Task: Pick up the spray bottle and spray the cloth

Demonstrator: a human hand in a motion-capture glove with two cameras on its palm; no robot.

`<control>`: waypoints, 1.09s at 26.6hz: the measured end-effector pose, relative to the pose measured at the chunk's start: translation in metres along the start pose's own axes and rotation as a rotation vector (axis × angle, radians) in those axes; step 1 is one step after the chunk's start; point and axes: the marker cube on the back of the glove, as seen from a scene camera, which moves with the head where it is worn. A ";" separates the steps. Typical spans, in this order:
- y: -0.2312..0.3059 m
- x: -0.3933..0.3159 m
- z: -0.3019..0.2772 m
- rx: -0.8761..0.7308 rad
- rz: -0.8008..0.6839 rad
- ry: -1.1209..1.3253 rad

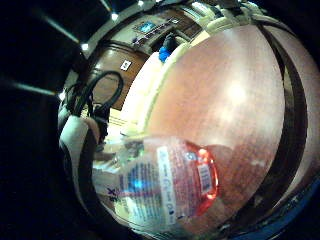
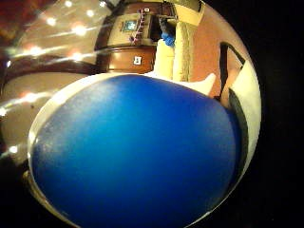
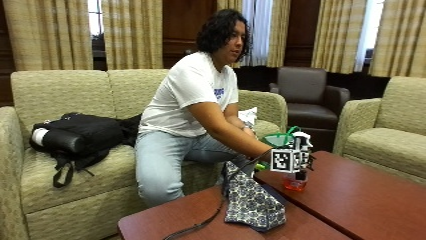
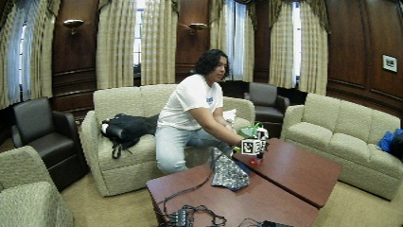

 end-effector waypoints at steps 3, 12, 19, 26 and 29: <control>-0.014 -0.002 0.008 0.103 0.015 -0.011; -0.009 0.005 0.000 0.115 0.071 0.089; 0.001 0.004 0.001 0.036 0.103 0.046; 0.000 0.002 0.003 0.039 0.113 0.047; 0.006 -0.001 -0.001 0.009 0.118 0.047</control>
